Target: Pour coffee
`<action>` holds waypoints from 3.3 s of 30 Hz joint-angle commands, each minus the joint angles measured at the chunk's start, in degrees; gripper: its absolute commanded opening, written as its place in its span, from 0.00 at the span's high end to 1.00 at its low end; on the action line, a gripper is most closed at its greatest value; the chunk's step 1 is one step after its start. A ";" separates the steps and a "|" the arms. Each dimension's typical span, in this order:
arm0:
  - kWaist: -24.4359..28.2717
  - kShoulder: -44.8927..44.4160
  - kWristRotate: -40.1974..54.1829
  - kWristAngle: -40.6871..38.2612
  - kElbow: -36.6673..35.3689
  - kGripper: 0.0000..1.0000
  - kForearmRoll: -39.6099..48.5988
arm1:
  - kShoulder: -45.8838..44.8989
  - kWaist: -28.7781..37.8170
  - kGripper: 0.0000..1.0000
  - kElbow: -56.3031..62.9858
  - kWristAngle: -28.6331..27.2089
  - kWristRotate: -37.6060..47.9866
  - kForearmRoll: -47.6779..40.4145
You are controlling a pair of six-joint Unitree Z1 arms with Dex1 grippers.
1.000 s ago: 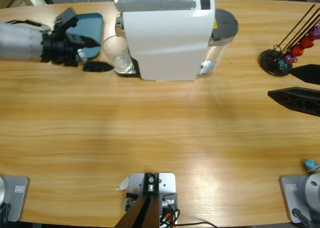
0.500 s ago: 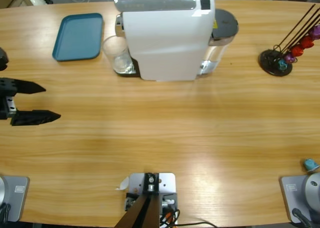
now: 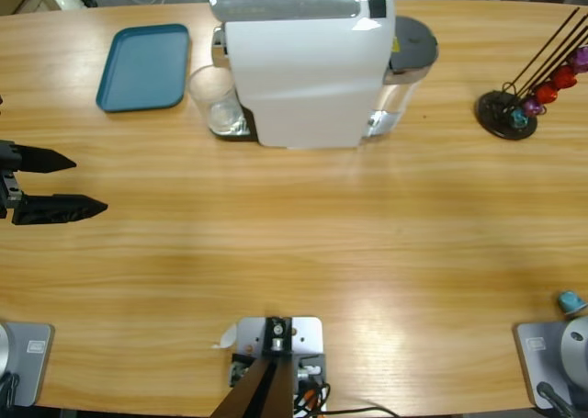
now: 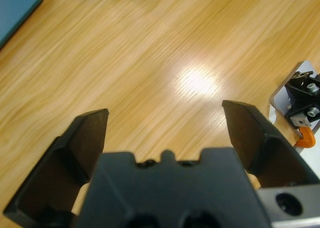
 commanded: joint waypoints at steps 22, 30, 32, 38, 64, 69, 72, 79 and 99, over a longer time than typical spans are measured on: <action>-0.98 2.60 -0.11 0.65 0.03 0.00 0.54 | 6.64 0.39 1.00 0.12 3.70 -2.50 3.12; -0.98 3.24 -0.11 0.65 -0.04 0.00 0.54 | 7.03 0.63 1.00 0.24 4.91 -2.73 2.86; -0.98 3.45 -0.11 0.65 -0.05 0.00 0.45 | 6.99 0.63 1.00 0.40 4.91 -2.73 2.95; -0.98 3.36 -0.11 0.65 0.03 0.00 0.45 | 7.47 0.63 1.00 0.93 5.09 -2.73 2.95; -0.98 3.80 0.00 0.52 0.12 0.00 0.28 | 7.98 1.07 1.00 3.95 4.56 -2.73 2.74; -0.98 4.50 1.02 0.22 -2.06 0.00 -0.35 | 1.59 1.07 0.87 -4.65 5.65 -5.09 2.86; -0.98 7.02 1.83 0.12 -3.36 0.00 -2.53 | -3.91 1.35 0.00 -1.64 7.36 -5.53 2.58; -0.86 12.78 4.30 0.03 -8.83 0.00 -4.70 | -20.03 1.79 0.00 24.64 4.67 -6.86 -5.56; 0.95 14.22 7.98 -0.41 -12.66 0.00 -6.38 | -38.80 1.77 0.00 57.83 -7.25 -6.16 -30.96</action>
